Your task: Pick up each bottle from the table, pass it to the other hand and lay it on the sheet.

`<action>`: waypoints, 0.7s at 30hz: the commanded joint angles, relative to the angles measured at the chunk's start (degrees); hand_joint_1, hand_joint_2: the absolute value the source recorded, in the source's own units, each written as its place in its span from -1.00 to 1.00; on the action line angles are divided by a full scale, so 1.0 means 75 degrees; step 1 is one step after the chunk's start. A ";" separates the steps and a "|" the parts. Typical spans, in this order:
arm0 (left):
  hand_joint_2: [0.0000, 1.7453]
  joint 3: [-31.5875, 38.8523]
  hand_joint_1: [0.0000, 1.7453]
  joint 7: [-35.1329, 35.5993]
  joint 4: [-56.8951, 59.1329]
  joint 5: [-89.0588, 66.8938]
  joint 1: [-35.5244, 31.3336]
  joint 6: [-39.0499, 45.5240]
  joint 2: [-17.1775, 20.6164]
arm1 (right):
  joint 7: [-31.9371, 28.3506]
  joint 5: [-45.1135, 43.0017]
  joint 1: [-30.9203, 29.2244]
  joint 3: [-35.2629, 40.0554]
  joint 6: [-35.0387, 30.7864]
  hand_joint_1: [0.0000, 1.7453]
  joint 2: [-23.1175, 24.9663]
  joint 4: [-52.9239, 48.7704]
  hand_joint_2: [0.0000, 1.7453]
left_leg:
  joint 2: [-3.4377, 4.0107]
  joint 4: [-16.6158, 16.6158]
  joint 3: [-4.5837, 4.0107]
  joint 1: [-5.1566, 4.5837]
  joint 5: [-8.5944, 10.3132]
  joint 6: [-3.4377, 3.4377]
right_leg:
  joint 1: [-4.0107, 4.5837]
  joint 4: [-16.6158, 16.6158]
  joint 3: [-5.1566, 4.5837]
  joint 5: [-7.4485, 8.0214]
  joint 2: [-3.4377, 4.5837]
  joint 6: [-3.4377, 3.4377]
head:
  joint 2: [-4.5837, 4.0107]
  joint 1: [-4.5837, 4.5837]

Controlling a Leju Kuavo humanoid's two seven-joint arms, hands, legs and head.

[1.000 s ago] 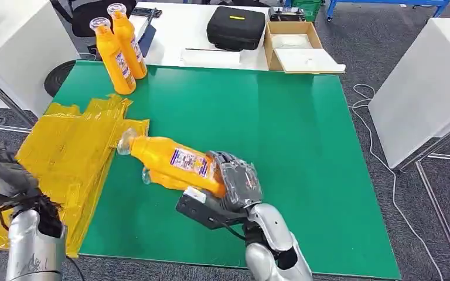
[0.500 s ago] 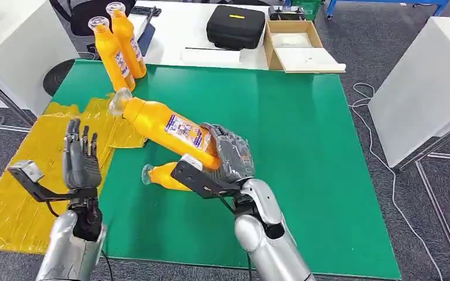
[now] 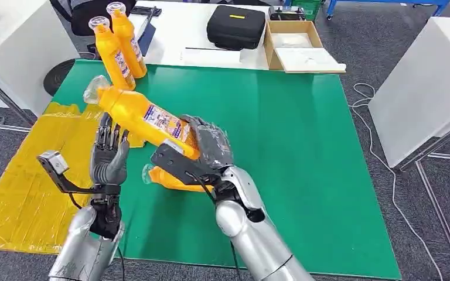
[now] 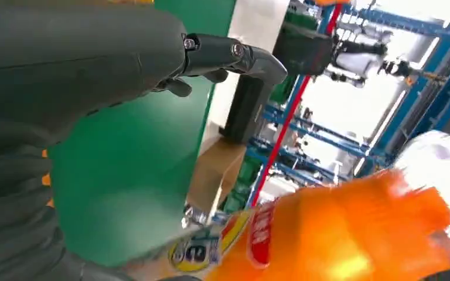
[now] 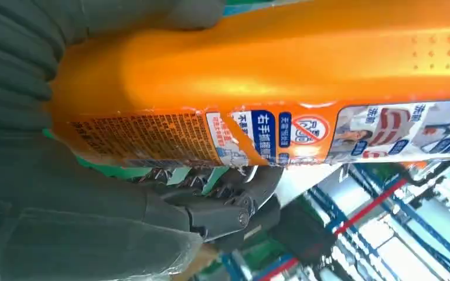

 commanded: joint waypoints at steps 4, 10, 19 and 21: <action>1.00 -0.0839 -1.00 0.0042 0.0311 0.0234 -0.0139 -0.0009 0.0232 | 0.0061 -0.0345 -0.0767 0.0828 -0.0147 1.00 -0.0073 0.1129 1.00 | -0.0001 -0.0005 0.0026 0.0000 -0.0006 -0.0013 | 0.0000 -0.0005 0.0027 -0.0007 -0.0004 -0.0008 | 0.0000 0.0003; 1.00 -0.0919 -1.00 0.0041 -0.0064 0.0420 0.0040 -0.0005 0.0292 | -0.0188 -0.0634 -0.0860 0.1358 -0.0145 1.00 -0.0073 0.1573 1.00 | 0.0006 -0.0005 0.0052 -0.0001 -0.0016 -0.0023 | 0.0000 -0.0002 0.0050 -0.0016 0.0000 -0.0015 | 0.0000 0.0003; 1.00 -0.1016 -1.00 0.0295 -0.0235 0.1140 -0.0042 -0.0226 0.0441 | 0.0130 -0.2259 -0.1197 0.3797 -0.0462 1.00 -0.0073 0.2845 1.00 | 0.0009 -0.0009 0.0049 0.0002 -0.0013 -0.0024 | 0.0002 -0.0006 0.0046 -0.0012 0.0001 -0.0015 | 0.0000 0.0000; 1.00 -0.0919 -1.00 0.0279 -0.0503 0.1215 0.0111 -0.0196 0.0560 | 0.0067 -0.2328 -0.1020 0.4119 -0.0557 1.00 -0.0073 0.3086 1.00 | 0.0009 -0.0005 0.0028 0.0008 -0.0009 -0.0017 | 0.0007 -0.0008 0.0026 -0.0007 0.0002 -0.0011 | 0.0000 0.0000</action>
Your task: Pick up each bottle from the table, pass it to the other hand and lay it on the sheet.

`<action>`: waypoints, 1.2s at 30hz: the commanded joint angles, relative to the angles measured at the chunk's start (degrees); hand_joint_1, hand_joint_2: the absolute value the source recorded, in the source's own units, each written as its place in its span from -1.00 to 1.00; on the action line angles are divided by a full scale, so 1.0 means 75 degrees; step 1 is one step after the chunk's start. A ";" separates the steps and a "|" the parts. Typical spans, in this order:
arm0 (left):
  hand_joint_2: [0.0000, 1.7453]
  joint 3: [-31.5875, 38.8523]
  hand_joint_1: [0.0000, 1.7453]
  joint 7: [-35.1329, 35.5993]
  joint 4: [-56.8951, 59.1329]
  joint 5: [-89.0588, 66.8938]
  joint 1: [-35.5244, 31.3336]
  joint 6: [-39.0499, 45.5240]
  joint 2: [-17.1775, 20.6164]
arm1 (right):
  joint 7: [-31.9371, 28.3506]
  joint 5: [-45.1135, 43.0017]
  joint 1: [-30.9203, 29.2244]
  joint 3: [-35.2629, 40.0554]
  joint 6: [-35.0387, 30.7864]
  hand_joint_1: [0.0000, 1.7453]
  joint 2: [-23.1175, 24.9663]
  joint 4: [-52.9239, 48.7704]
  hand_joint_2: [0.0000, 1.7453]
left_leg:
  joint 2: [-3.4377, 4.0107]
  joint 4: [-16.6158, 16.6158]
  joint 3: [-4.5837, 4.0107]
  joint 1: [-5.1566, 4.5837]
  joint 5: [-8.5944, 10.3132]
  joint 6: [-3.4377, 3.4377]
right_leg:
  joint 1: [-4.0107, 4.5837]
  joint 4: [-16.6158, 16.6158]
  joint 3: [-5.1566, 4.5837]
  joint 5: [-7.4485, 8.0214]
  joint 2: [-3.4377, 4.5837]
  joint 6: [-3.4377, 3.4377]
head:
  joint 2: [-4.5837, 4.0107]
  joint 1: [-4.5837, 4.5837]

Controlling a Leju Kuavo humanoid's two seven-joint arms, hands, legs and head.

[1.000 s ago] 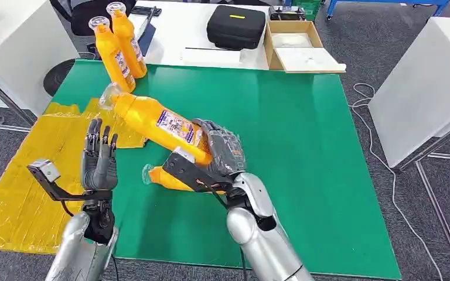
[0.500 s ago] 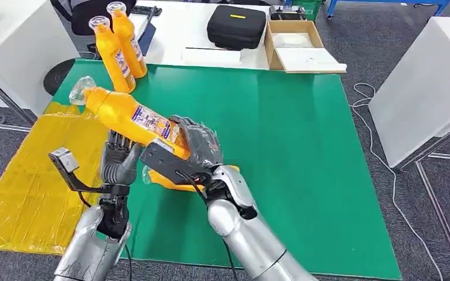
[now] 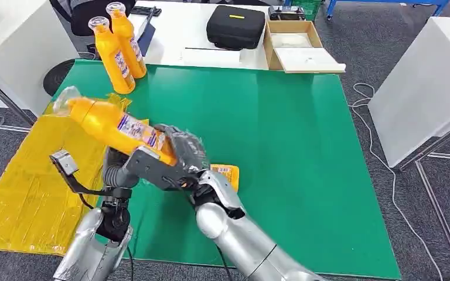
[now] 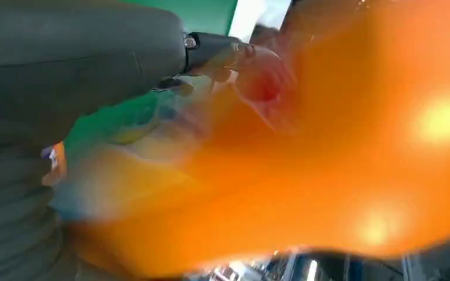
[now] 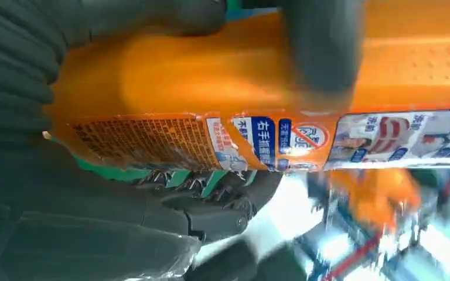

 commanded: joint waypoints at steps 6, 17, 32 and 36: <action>1.00 0.0355 -1.00 0.0069 -0.0882 0.0519 0.0440 -0.0027 0.0670 | -0.0184 -0.0563 0.0303 0.3036 -0.0072 1.00 -0.0114 0.2069 1.00 | 0.0001 -0.0015 0.0041 0.0010 -0.0010 -0.0019 | 0.0010 -0.0018 0.0038 -0.0012 -0.0009 -0.0014 | 0.0000 0.0000; 1.00 0.0561 -1.00 0.0238 -0.0770 0.0798 0.0295 -0.0340 0.0724 | -0.0115 -0.0408 0.0462 0.3272 0.0098 1.00 -0.0114 0.2086 1.00 | -0.0027 -0.0008 0.0018 0.0001 -0.0005 -0.0024 | 0.0010 -0.0015 -0.0025 -0.0013 -0.0035 -0.0015 | 0.0000 -0.0006; 1.00 0.0357 1.00 0.0635 -0.0548 0.0468 0.0120 -0.0944 0.0505 | -0.0020 -0.0173 0.0363 0.2665 0.0015 1.00 -0.0114 0.2036 1.00 | -0.0061 -0.0001 0.0047 0.0003 -0.0013 -0.0034 | 0.0012 -0.0006 0.0008 -0.0035 -0.0070 -0.0020 | 0.0000 0.0000; 1.00 0.0334 1.00 0.0638 -0.0533 0.0472 0.0089 -0.0959 0.0489 | -0.0028 -0.0159 0.0325 0.2634 0.0034 1.00 -0.0114 0.2046 1.00 | -0.0055 -0.0001 0.0039 0.0002 -0.0010 -0.0032 | 0.0011 -0.0007 0.0000 -0.0030 -0.0064 -0.0019 | 0.0000 -0.0003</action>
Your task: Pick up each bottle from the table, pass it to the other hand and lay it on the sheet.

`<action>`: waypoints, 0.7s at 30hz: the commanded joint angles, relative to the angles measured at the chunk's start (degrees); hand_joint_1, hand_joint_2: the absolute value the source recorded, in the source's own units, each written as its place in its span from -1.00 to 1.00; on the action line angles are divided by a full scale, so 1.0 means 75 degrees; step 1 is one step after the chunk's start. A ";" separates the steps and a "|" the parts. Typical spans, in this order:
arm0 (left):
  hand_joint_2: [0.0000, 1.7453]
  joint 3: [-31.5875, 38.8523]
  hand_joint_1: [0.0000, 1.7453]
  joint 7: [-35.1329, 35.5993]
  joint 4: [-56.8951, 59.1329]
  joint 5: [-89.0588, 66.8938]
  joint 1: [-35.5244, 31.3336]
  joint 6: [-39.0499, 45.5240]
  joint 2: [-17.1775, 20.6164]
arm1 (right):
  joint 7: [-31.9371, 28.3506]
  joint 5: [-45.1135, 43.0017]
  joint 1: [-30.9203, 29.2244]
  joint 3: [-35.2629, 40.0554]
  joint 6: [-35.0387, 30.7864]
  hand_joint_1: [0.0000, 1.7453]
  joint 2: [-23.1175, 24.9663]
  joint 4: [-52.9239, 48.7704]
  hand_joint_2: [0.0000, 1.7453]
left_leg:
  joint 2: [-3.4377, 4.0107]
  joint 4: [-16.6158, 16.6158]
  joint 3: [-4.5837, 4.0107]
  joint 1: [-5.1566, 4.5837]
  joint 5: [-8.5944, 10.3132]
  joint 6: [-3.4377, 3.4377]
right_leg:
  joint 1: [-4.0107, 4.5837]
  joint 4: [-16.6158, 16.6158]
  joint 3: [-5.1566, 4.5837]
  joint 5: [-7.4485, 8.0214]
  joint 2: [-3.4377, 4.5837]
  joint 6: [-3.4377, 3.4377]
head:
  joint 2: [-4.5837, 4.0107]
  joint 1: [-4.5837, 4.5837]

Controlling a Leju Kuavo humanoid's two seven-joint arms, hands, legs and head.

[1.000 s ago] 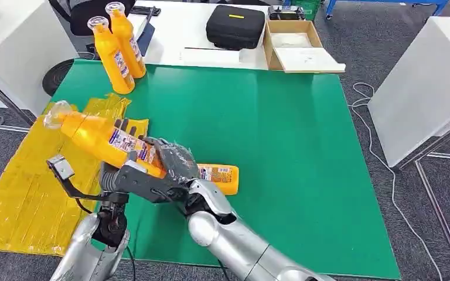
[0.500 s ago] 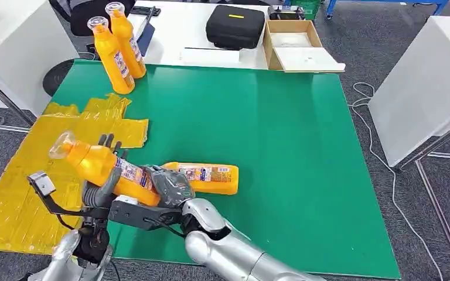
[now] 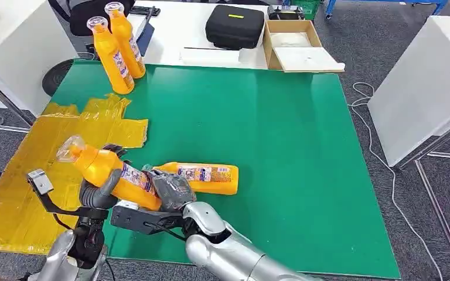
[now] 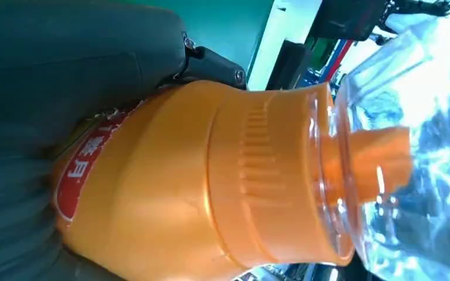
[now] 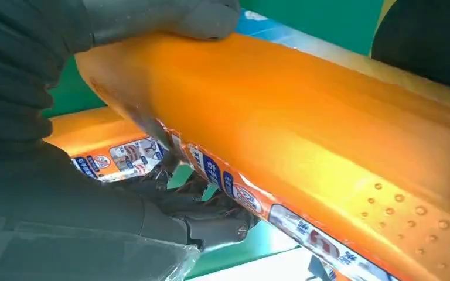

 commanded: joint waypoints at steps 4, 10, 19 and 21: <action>1.00 -0.0347 1.00 0.0075 0.0334 0.0054 -0.1070 -0.0171 -0.0229 | -0.0096 0.0148 0.0356 0.0386 0.0204 1.00 -0.0044 0.0401 1.00 | -0.0048 -0.0006 0.0021 0.0009 0.0001 -0.0016 | 0.0009 -0.0008 0.0039 -0.0014 -0.0055 -0.0009 | 0.0000 0.0000; 1.00 -0.0415 1.00 0.0131 0.0809 0.0141 -0.1508 -0.0210 -0.0206 | -0.0050 -0.0109 0.0041 0.0315 0.0196 1.00 -0.0044 0.0349 1.00 | -0.0042 -0.0003 0.0010 0.0008 0.0006 -0.0013 | 0.0008 -0.0003 0.0024 -0.0011 -0.0050 -0.0008 | 0.0000 0.0000; 1.00 -0.0430 1.00 0.0117 0.1020 0.0192 -0.1643 -0.0259 -0.0180 | -0.0133 -0.0153 -0.0094 0.0046 0.0001 1.00 -0.0044 0.0335 1.00 | -0.0057 0.0000 0.0064 0.0008 -0.0014 -0.0031 | 0.0008 0.0004 0.0088 -0.0035 -0.0070 -0.0016 | 0.0000 0.0000; 1.00 -0.0430 1.00 0.0117 0.1020 0.0192 -0.1643 -0.0259 -0.0180 | -0.0133 -0.0153 -0.0094 0.0046 0.0001 1.00 -0.0044 0.0335 1.00 | -0.0030 -0.0004 0.0023 0.0007 0.0001 -0.0013 | 0.0007 -0.0005 0.0041 -0.0009 -0.0040 -0.0005 | 0.0000 0.0000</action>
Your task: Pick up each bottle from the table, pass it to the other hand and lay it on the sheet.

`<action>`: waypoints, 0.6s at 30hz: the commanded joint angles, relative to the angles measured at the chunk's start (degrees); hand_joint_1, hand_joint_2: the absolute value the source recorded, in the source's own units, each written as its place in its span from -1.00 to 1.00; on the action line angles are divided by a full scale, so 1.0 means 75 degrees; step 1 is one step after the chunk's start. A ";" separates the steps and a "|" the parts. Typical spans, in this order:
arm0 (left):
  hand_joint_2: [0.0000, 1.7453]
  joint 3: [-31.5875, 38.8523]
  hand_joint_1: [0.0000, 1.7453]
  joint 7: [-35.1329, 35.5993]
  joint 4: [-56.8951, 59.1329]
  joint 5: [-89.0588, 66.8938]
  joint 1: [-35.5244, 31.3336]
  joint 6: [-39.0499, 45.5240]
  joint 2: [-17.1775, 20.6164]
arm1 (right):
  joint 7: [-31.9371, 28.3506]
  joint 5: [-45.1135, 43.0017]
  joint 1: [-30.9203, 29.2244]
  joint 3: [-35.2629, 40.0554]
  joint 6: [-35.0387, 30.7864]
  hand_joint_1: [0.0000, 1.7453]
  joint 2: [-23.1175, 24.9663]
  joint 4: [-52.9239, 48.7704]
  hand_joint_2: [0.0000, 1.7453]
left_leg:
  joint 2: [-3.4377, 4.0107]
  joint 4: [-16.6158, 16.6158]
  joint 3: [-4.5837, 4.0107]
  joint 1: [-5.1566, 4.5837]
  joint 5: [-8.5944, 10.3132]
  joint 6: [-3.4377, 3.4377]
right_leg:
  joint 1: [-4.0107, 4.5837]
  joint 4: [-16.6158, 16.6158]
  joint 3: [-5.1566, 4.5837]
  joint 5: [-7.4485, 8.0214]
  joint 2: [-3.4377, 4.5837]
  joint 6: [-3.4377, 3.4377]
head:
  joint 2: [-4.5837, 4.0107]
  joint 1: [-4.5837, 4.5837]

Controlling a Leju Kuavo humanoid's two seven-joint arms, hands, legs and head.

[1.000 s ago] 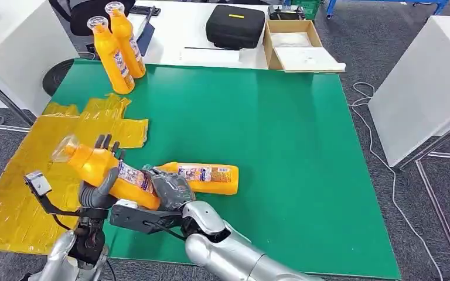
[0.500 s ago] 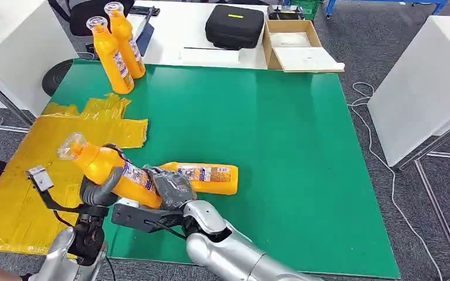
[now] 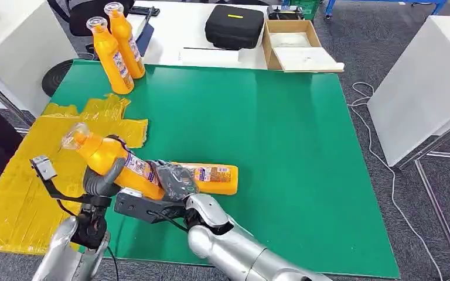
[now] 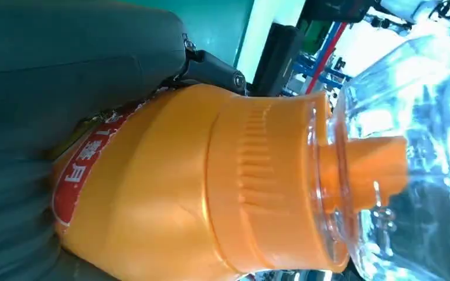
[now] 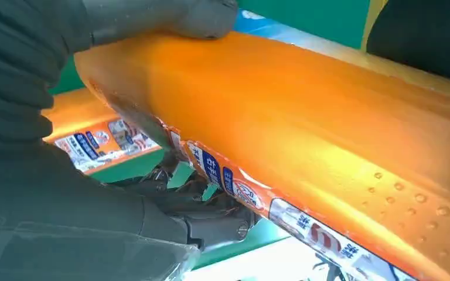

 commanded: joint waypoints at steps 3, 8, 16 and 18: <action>1.00 -0.0316 1.00 0.0009 0.0571 0.0052 -0.0920 -0.0095 -0.0180 | -0.0086 0.0007 0.0160 0.0393 0.0097 1.00 -0.0058 0.0335 1.00 | -0.0047 -0.0005 0.0024 0.0007 -0.0002 -0.0016 | 0.0007 -0.0005 0.0039 -0.0017 -0.0052 -0.0009 | 0.0000 0.0003; 1.00 -0.0277 1.00 -0.0001 0.0519 0.0071 -0.0875 -0.0082 -0.0167 | -0.0176 0.0239 0.0200 0.0096 -0.0213 1.00 -0.0058 0.0240 1.00 | -0.0053 -0.0004 0.0028 0.0008 -0.0002 -0.0019 | 0.0008 -0.0005 0.0045 -0.0019 -0.0059 -0.0012 | 0.0000 0.0000; 1.00 0.0707 1.00 0.0009 0.0107 0.0384 -0.0133 -0.0462 -0.0010 | -0.0284 0.2358 0.1177 -0.3748 0.0550 -1.00 -0.0939 -0.4461 -1.00 | -0.0031 0.0008 0.0021 0.0009 -0.0014 -0.0018 | 0.0007 0.0004 0.0045 -0.0020 -0.0033 -0.0010 | 0.0000 0.0000; 1.00 0.0938 1.00 0.0057 0.0271 0.0577 -0.0113 -0.0661 0.0136 | -0.0363 0.2489 0.1312 -0.4369 0.0727 -1.00 -0.1107 -0.5253 -1.00 | -0.0032 0.0010 0.0018 0.0010 -0.0017 -0.0016 | 0.0004 0.0010 0.0064 -0.0025 -0.0031 -0.0008 | 0.0000 0.0003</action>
